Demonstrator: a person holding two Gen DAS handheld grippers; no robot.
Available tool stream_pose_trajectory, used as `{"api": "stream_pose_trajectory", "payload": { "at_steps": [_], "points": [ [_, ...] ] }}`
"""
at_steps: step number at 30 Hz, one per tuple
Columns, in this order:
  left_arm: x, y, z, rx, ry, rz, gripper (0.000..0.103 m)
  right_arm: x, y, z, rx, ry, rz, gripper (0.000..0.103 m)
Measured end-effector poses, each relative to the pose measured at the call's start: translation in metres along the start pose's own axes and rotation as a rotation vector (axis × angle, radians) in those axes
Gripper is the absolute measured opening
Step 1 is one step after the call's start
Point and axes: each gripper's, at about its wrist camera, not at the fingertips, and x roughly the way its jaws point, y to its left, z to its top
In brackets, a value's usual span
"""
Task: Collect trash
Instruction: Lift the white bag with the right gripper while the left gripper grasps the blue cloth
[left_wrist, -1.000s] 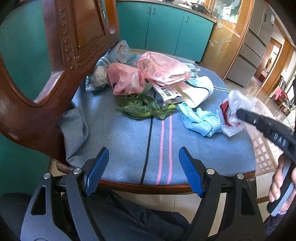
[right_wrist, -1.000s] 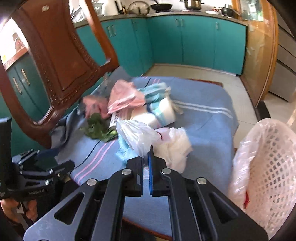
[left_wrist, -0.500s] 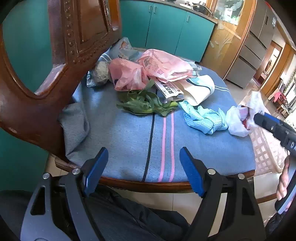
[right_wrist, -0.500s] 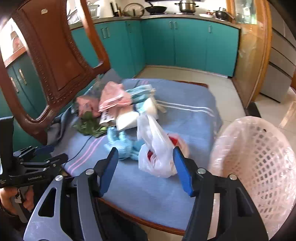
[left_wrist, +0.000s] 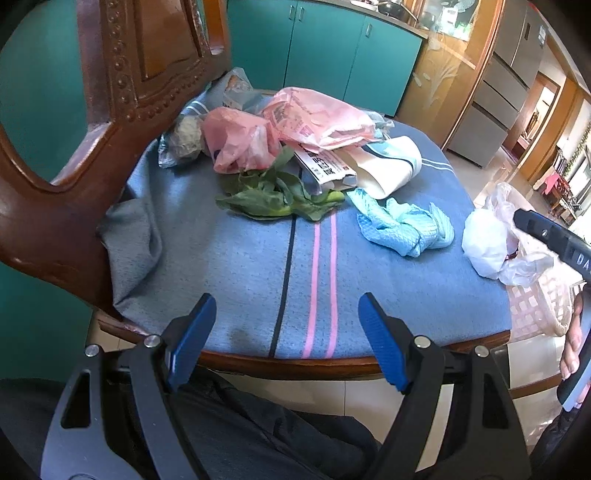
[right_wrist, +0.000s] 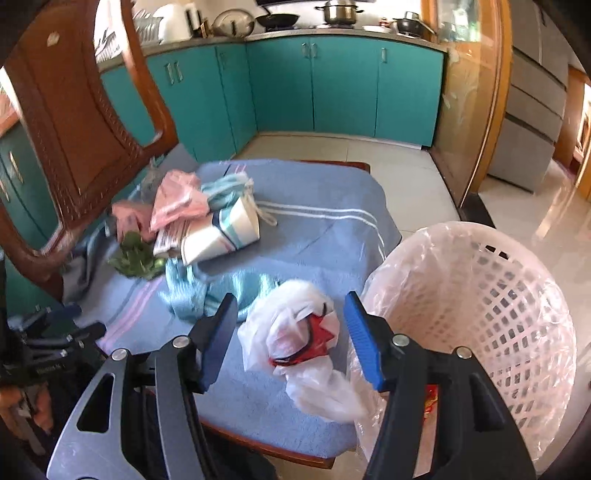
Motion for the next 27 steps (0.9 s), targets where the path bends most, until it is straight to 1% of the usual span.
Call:
{"api": "stream_pose_trajectory", "payload": {
  "at_steps": [3,7,9,11,13,17,19,21,26,27],
  "points": [
    [0.001,-0.003,-0.002,0.008,0.007,-0.006,0.080,0.010,0.005,-0.002,-0.007,0.014,0.030,0.059],
    [-0.001,-0.005,-0.003,0.020,-0.001,-0.007,0.080,0.030,0.006,-0.005,0.018,0.066,0.061,0.059],
    [-0.002,-0.004,-0.002,0.017,-0.003,-0.008,0.080,0.031,0.012,-0.007,0.003,0.073,0.088,0.059],
    [0.000,-0.002,-0.002,0.009,-0.001,-0.009,0.080,0.028,0.018,-0.007,-0.020,0.060,0.093,0.059],
    [0.001,-0.001,-0.002,0.002,0.000,-0.012,0.080,0.025,0.020,-0.006,-0.031,0.041,0.062,0.059],
    [0.002,0.002,-0.001,-0.006,-0.001,-0.016,0.079,0.023,0.018,-0.003,-0.027,0.032,0.050,0.059],
    [0.001,0.002,0.005,-0.021,-0.005,-0.033,0.079,0.024,0.017,-0.004,-0.039,0.040,0.000,0.059],
    [-0.001,-0.003,0.013,-0.014,-0.017,-0.059,0.079,0.027,0.020,-0.006,-0.070,0.042,-0.063,0.059],
    [-0.001,-0.020,0.031,0.022,-0.050,-0.060,0.079,0.039,0.032,-0.015,-0.140,0.064,-0.105,0.059],
    [0.000,-0.024,0.034,0.026,-0.052,-0.066,0.079,0.039,0.035,-0.018,-0.154,0.061,-0.111,0.049]
  ]
}}
